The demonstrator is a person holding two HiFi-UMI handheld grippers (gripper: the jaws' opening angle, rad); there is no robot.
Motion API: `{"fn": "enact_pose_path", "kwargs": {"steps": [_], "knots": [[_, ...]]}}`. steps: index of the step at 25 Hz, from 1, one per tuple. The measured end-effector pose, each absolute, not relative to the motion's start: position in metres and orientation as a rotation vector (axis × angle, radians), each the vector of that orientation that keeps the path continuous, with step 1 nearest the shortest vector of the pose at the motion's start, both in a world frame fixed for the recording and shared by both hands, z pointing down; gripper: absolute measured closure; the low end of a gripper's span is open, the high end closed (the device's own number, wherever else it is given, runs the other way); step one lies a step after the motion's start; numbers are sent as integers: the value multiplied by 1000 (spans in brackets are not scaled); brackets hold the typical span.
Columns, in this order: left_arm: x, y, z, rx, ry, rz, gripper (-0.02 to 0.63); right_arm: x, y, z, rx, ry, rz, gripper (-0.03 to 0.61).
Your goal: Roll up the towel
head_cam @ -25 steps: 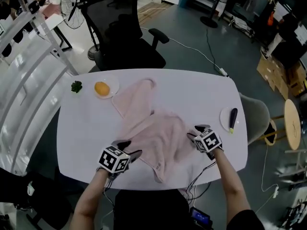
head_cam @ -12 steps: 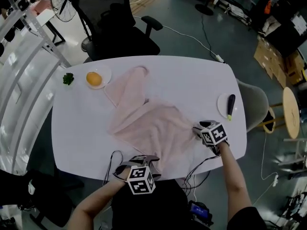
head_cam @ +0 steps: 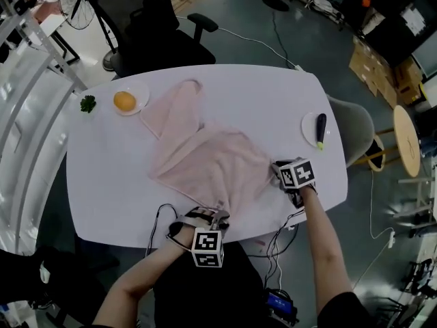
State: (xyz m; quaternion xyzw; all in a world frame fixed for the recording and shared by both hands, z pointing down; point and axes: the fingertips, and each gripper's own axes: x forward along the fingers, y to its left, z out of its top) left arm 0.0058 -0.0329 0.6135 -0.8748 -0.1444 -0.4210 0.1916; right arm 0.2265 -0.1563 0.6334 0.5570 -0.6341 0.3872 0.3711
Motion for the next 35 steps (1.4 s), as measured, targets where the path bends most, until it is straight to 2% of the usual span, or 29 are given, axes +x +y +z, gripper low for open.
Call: {"fn": "enact_pose_path", "kwargs": {"steps": [1, 2, 5, 18, 27, 35], "knots": [[6, -35, 613, -2457, -365, -1158, 514, 226, -156, 632, 1441, -1612, 978, 526], [6, -36, 611, -2466, -330, -1135, 537, 227, -154, 629, 1450, -1600, 964, 538], [2, -44, 604, -2503, -245, -1094, 549, 229, -153, 618, 1459, -1585, 935, 551], [3, -43, 529, -2857, 196, -963, 554, 262, -137, 554, 1293, -1757, 850, 554], [20, 25, 498, -2923, 222, -886, 555, 282, -66, 521, 1154, -1889, 836, 554], [29, 90, 517, -2963, 149, -929, 557, 296, 26, 534, 1109, -1897, 872, 554]]}}
